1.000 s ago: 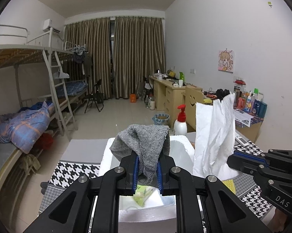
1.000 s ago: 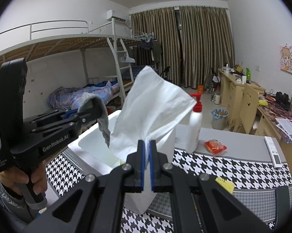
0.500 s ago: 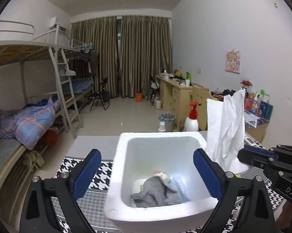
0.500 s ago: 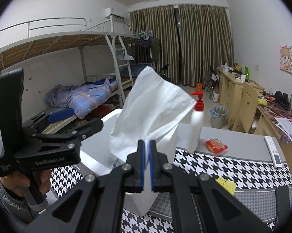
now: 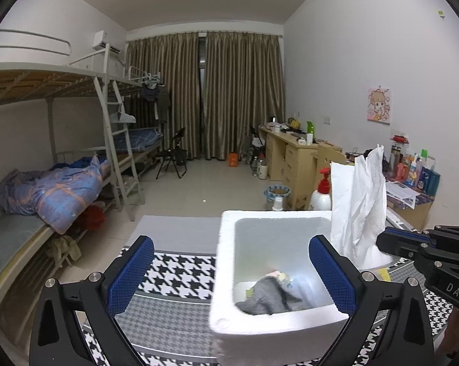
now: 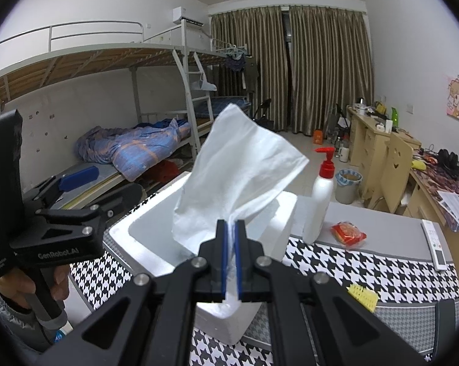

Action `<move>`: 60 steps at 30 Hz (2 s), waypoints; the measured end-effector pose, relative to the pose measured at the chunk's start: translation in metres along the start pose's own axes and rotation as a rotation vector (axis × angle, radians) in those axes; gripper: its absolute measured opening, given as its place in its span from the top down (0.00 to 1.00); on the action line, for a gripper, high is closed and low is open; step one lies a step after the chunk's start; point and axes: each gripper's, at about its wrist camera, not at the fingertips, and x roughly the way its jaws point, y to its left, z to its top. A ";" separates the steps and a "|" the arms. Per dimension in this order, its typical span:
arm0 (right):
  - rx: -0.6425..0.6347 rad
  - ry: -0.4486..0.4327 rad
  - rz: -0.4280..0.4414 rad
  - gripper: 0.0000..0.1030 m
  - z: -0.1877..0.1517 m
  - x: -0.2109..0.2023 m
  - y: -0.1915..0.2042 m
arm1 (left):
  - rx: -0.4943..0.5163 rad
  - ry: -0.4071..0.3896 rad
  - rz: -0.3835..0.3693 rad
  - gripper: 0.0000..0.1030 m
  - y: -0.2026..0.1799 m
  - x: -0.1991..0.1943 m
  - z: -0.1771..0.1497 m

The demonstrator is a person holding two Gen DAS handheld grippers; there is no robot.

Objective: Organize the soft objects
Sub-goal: 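Lower the tissue packet into the foam box and open the right gripper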

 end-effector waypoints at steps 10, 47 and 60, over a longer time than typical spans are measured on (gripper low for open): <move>0.000 0.019 0.005 0.93 0.002 0.011 0.005 | 0.007 -0.009 0.015 0.01 0.005 -0.005 -0.005; 0.004 -0.004 -0.015 0.09 -0.008 0.006 0.021 | -0.057 -0.002 0.039 0.01 0.026 -0.019 -0.022; -0.007 -0.063 -0.015 0.06 -0.016 -0.014 0.023 | -0.034 -0.013 -0.003 0.01 0.011 -0.035 -0.025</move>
